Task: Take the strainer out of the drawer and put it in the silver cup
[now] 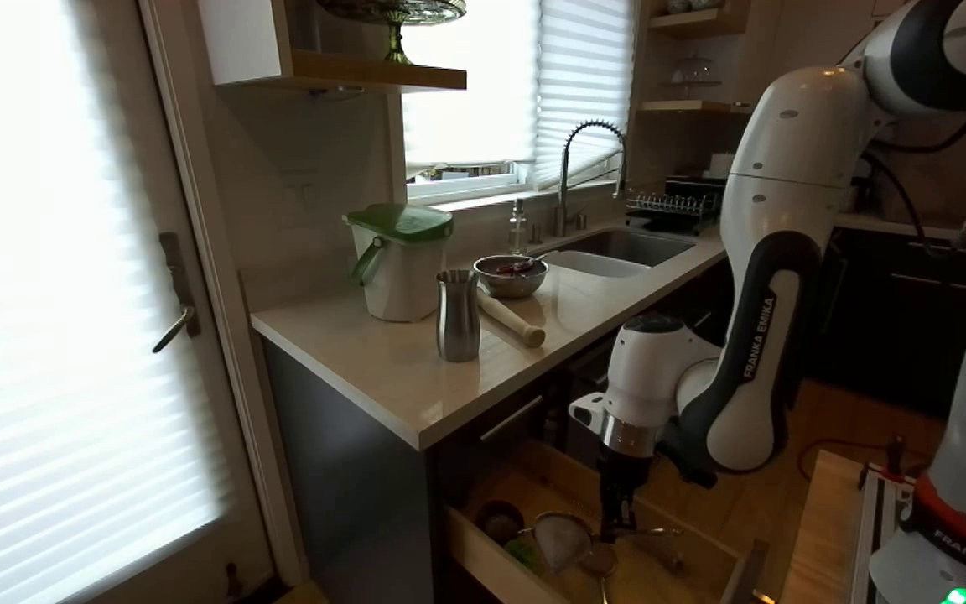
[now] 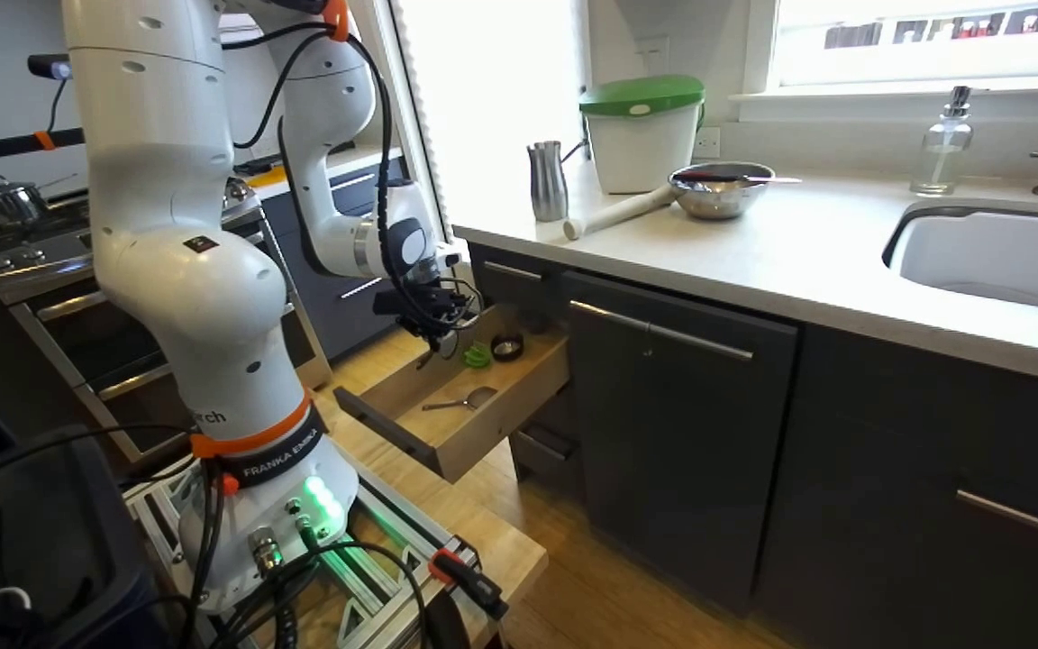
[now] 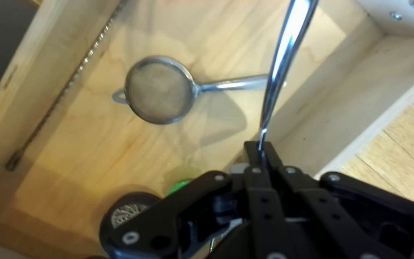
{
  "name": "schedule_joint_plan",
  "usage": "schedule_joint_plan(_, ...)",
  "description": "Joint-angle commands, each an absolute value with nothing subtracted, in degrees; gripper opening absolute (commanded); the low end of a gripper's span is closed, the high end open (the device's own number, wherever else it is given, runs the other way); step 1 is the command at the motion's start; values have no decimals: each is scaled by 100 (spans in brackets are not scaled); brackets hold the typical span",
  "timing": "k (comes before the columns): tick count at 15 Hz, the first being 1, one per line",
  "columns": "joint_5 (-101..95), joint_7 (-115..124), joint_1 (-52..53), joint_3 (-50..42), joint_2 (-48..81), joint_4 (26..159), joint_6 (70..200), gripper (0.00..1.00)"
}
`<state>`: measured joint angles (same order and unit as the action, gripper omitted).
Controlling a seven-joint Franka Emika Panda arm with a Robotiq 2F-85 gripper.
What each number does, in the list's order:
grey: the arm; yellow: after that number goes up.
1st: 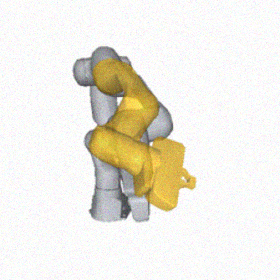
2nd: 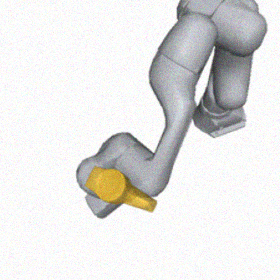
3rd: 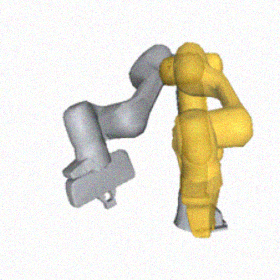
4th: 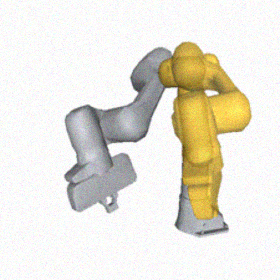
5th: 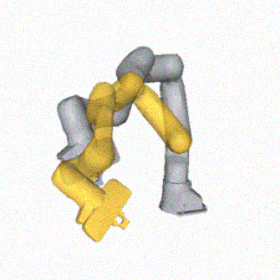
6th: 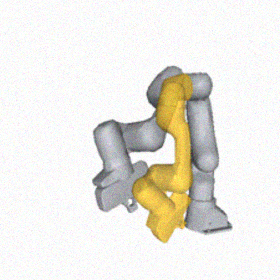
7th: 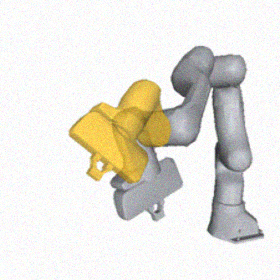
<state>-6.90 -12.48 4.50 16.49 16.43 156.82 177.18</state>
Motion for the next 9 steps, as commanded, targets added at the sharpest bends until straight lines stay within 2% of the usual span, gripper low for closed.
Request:
schedule_joint_plan(1, -619, -1540, -341, 2657, 1169, 15729, 17242, 1)
schedule_joint_plan(4, -775, -1674, -490, 3042, 791, 15722, 17258, 1)
schedule_joint_plan(5, -781, -1809, -526, 3163, 399, 16134, 17578, 1)
schedule_joint_plan(9, -1289, -1880, -496, 3232, 528, 15731, 18482, 1)
